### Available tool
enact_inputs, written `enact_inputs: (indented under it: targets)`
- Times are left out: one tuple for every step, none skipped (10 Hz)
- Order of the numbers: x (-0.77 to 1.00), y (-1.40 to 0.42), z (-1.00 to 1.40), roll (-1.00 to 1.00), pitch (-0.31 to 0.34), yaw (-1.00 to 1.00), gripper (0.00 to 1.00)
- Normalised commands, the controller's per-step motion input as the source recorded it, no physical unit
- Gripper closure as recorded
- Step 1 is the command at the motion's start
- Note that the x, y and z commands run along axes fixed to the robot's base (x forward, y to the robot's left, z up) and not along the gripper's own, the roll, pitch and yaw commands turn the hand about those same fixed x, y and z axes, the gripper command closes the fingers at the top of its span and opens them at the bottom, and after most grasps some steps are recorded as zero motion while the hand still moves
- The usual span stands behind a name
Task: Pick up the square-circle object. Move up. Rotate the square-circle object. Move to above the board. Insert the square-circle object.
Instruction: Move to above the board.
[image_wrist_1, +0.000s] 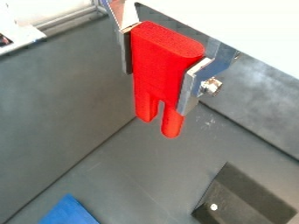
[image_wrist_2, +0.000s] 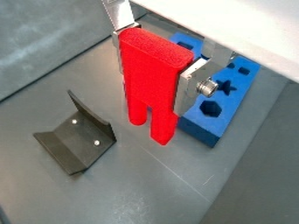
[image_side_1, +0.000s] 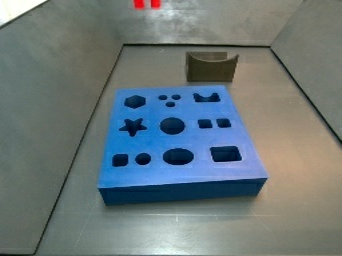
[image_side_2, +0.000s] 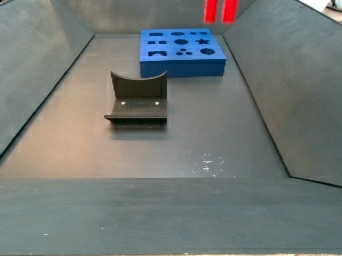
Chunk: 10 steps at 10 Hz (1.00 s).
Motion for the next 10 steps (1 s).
enact_inputs:
  targets:
    - [0.02, -0.02, 0.26, 0.07, 0.084, 0.04, 1.0]
    - [0.27, -1.0, 0.25, -0.14, 0.255, 0.07, 1.0]
    - [0.27, -1.0, 0.23, -0.13, 0.255, 0.07, 1.0]
    - [0.29, -1.0, 0.24, -0.09, 0.262, 0.06, 1.0]
    - [0.31, -1.0, 0.23, -0.09, 0.212, 0.02, 1.0]
    - [0.31, -1.0, 0.23, -0.04, 0.168, 0.02, 1.0]
    - [0.32, -1.0, 0.24, 0.01, 0.131, 0.01, 1.0]
    - [0.34, -1.0, 0.24, 0.0, 0.12, 0.02, 1.0]
    - [0.36, -1.0, 0.24, 0.0, 0.129, 0.01, 1.0]
    - [0.35, -0.91, 0.23, 0.01, 0.126, 0.01, 1.0]
